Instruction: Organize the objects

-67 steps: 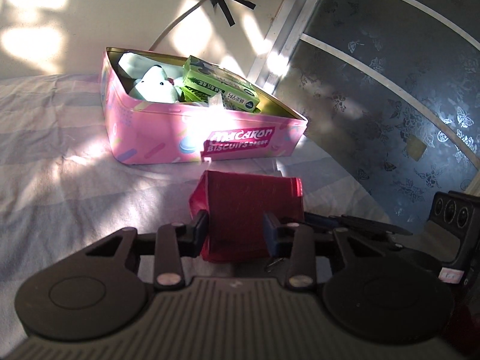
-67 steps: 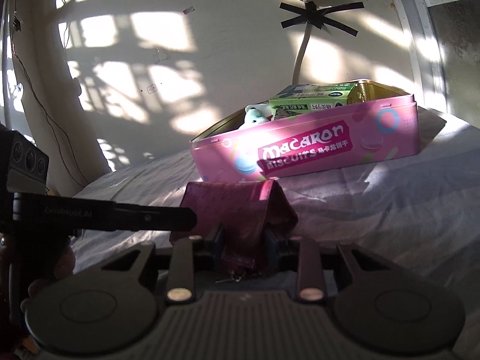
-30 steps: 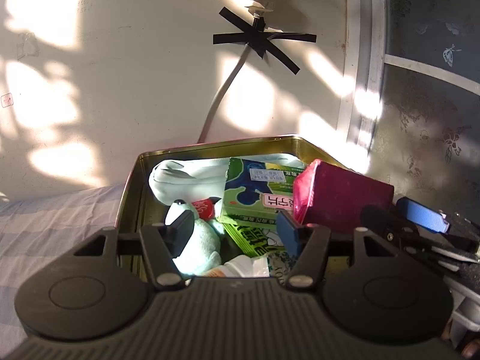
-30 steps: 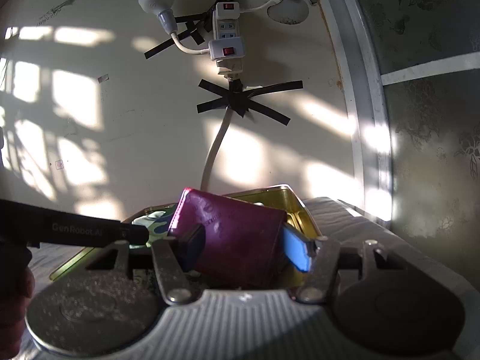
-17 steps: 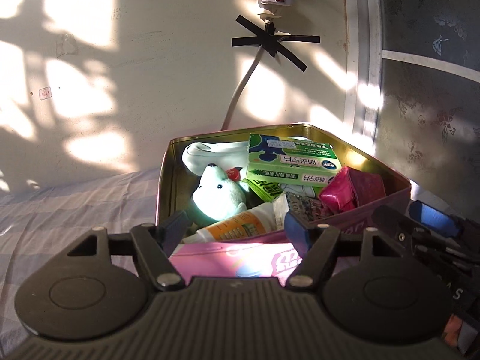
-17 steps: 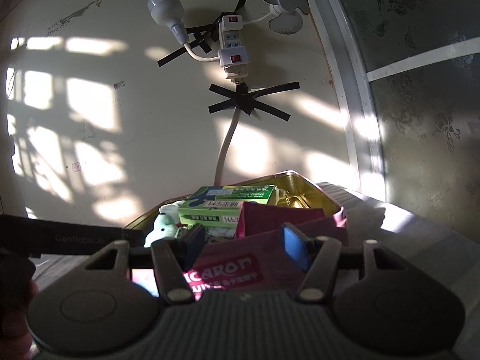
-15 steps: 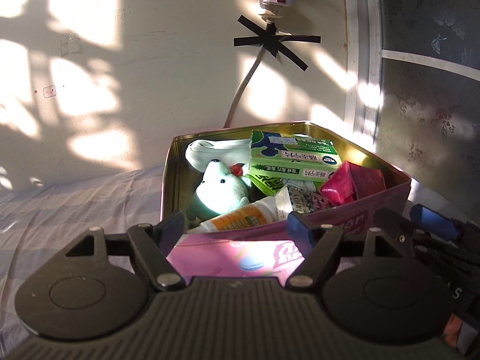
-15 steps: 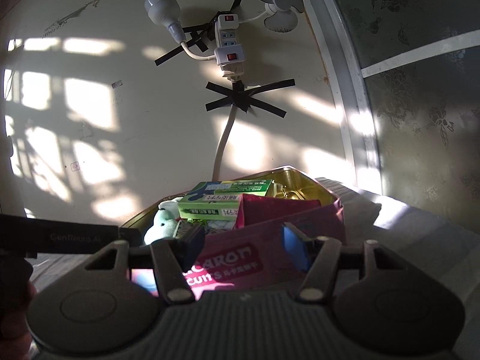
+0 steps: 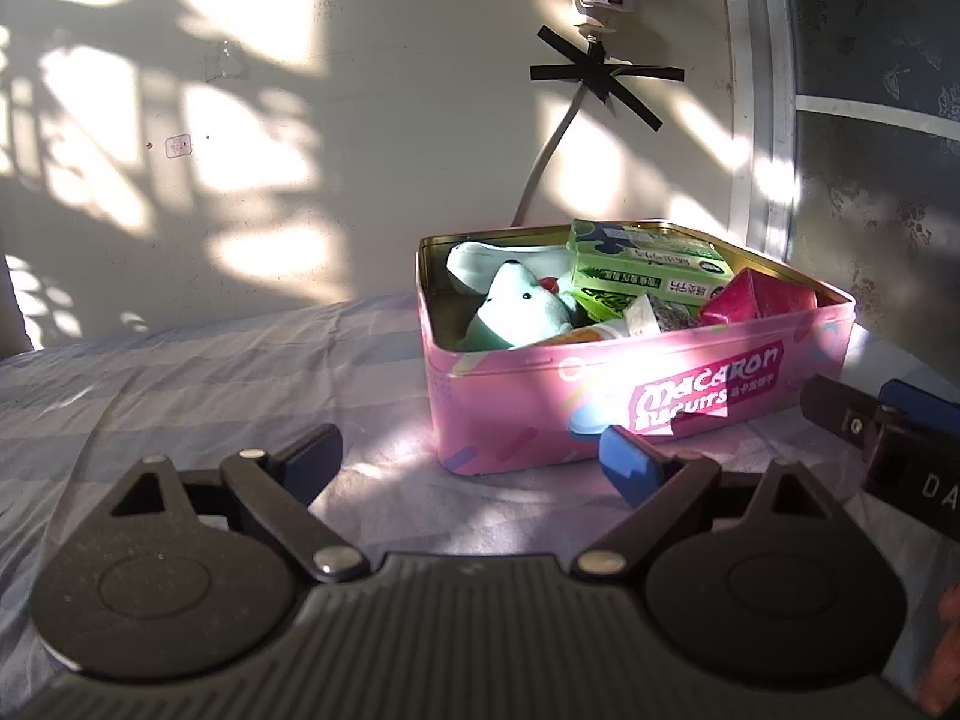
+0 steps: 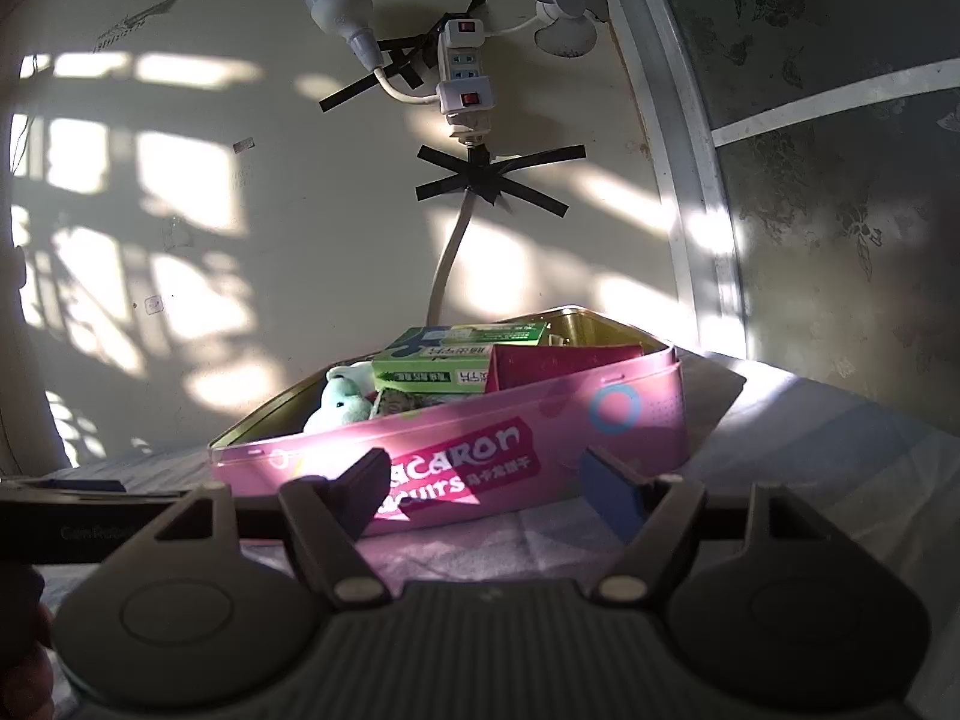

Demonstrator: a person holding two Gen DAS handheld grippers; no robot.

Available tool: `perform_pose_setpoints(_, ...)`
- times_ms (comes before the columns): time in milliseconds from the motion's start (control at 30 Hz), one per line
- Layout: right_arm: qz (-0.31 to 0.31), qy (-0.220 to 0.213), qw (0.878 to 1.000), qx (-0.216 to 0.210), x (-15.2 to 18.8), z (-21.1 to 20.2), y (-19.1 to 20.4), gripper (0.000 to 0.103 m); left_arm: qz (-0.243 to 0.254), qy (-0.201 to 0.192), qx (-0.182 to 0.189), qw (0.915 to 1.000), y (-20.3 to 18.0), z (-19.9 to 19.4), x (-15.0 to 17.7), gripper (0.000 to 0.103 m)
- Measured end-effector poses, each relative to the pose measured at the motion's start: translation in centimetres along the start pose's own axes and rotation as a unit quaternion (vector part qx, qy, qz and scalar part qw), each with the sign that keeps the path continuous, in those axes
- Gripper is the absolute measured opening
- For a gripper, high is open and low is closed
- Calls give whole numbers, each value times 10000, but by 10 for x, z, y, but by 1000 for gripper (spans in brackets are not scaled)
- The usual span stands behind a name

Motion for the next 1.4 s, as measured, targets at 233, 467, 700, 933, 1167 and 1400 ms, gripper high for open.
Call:
perform_pose_setpoints(233,32,192,9998,-44,9,-1,18,86,124,25,-70,9999,13,-10,12,103)
perform_pose_setpoints(467,-99,303,9995,-80,16,1,34,98,471,210,-219,9984,11,-14,22,103)
perform_pose_setpoints(700,189,451,9987,-156,18,5,26,100,489,375,-151,9980,10,-15,26,103)
perform_pose_setpoints(933,580,585,9964,-191,21,9,16,101,348,496,-286,9978,15,-12,29,103)
perform_pose_setpoints(1167,618,621,9960,-185,22,10,15,103,207,675,-288,9971,19,-8,32,103)
perform_pose_setpoints(1400,603,667,9958,-165,23,11,16,103,230,694,-278,9969,19,-7,33,103)
Point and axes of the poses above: each gripper's, at about its wrist camera, not at the fingertips, and z roughly the way its jaws point, y to its left, x to its underside, the point moved 6 cm from there along z, roughly the way its jaws point, and after that the axes turned 6 degrees about -x, right-handed, at the moved point
